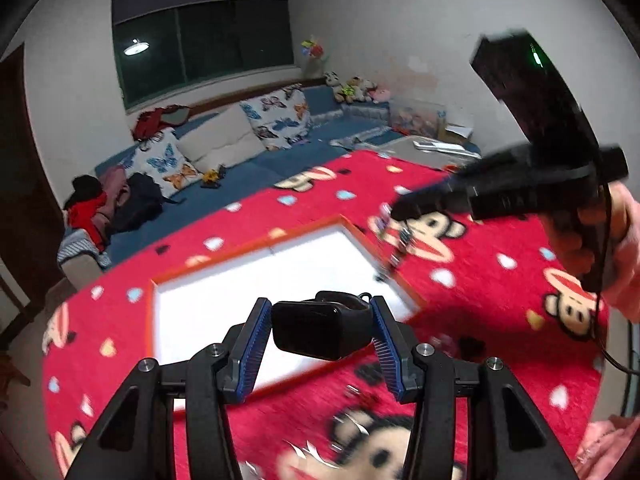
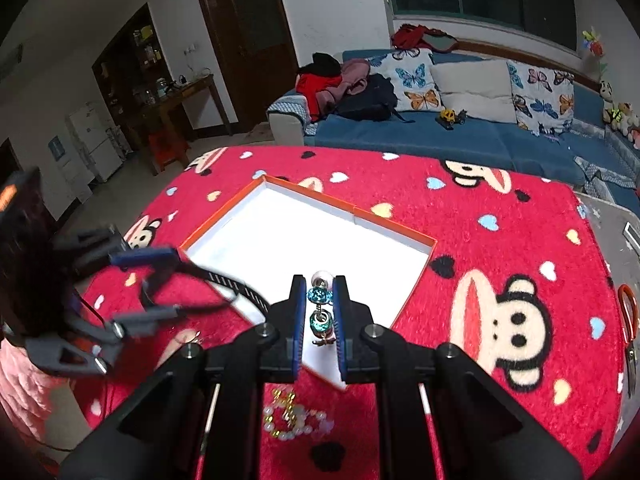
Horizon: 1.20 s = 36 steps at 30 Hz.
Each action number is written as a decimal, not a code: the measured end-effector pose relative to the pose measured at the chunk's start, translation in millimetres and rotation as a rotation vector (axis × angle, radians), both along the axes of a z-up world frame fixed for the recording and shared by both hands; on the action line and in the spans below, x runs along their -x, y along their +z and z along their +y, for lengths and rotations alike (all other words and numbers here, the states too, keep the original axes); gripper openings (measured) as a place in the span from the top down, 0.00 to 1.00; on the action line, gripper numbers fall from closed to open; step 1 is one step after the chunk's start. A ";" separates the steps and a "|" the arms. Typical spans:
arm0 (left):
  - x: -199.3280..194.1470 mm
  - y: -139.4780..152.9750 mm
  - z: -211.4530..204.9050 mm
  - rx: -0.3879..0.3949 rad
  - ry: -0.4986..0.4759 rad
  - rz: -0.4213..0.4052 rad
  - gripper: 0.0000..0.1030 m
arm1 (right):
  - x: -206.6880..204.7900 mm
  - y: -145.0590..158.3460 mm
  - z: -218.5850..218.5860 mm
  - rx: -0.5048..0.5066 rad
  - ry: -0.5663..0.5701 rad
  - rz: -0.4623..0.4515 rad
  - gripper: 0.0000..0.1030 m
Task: Organize jewelry
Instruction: 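Carry the band and bracelet into the orange tray and open both tools, then grasp the red knotted charm with the left tool while the right tool grasps the pearl beaded necklace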
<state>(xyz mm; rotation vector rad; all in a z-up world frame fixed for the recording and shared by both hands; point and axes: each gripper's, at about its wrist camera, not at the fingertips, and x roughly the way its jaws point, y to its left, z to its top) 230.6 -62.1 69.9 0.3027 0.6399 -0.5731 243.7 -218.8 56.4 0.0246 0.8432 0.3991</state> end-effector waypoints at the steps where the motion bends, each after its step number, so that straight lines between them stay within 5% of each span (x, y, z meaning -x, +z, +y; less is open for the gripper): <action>1: -8.4 1.6 1.6 -0.008 0.013 -0.003 0.49 | -5.8 -3.4 0.9 0.002 -0.004 0.007 0.87; 14: -121.5 -27.0 20.7 -0.068 0.148 0.053 0.49 | -75.0 -55.4 6.8 0.006 -0.081 0.111 0.87; 29: -144.1 -103.2 31.5 -0.134 0.201 0.154 0.41 | -83.0 -88.6 16.7 0.166 -0.076 0.161 0.84; 32: -143.0 -110.2 31.2 -0.140 0.209 0.175 0.37 | -80.7 -87.4 16.9 0.170 -0.079 0.160 0.71; 34: -140.4 -111.4 32.9 -0.152 0.222 0.181 0.33 | -77.0 -83.7 17.5 0.179 -0.080 0.147 0.53; 36: -141.0 -112.6 32.0 -0.148 0.233 0.189 0.33 | -69.6 -76.0 16.5 0.193 -0.080 0.123 0.53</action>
